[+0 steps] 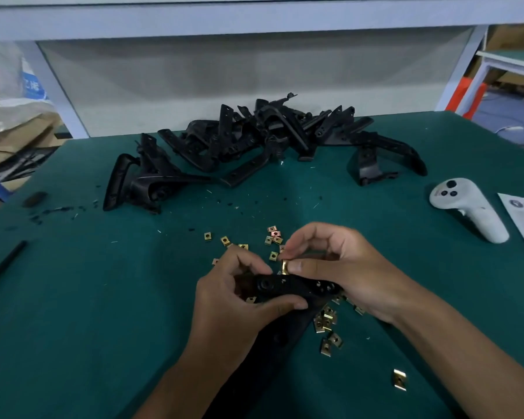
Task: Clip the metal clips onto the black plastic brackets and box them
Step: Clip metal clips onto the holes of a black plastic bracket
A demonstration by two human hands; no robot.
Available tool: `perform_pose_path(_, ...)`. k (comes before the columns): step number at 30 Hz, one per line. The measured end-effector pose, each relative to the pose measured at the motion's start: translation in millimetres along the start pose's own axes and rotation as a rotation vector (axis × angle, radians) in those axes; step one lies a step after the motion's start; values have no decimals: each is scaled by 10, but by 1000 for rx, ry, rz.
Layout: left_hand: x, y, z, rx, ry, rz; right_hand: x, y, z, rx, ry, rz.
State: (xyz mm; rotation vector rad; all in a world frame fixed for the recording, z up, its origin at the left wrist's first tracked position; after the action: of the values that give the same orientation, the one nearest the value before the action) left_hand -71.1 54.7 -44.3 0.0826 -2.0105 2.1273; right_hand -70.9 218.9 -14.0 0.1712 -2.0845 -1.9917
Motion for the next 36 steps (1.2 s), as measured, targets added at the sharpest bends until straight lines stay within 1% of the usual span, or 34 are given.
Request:
perform_pose_path(7, -7, 10, -23, -19, 27, 18, -17, 13, -46, 62, -1, -33)
perform_pose_path(11, -9, -8, -41, -37, 39, 30, -27, -11, -55, 17, 6, -73)
perform_pose_path(15, 25, -9, -57, -95, 71, 68, -23, 11, -28, 34, -27, -45)
perform_pose_path(18, 29, -45, -77, -109, 118, 60, -32, 27, -24, 31, -29, -18)
perform_pose_path(24, 14, -68, -99, -92, 170, 78, -65, 138, 6, -138, 38, 21)
perform_pose_path(28, 16, -133, -117, -4, 252, 22, -83, 140, 7, -124, 103, -55)
perform_pose_path(33, 13, -100, -112, 56, 336, 73, -99, 54, -1, -103, 148, -174)
perform_pose_path(36, 11, -107, -116, 92, 377, 84, -118, 63, -7, -114, 182, -195)
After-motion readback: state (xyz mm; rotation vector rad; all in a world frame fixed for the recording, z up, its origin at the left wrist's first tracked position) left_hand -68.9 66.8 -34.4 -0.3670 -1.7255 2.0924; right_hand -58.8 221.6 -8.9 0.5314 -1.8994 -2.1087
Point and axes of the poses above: each hand's wrist, its own x-axis towards the middle knuckle, its own z-axis out of the back of the hand, y = z × x, the point moved 6 cm from there along x, towards the middle knuckle, and after that the axes turned 8 degrees about z, right-handed, at the moved point
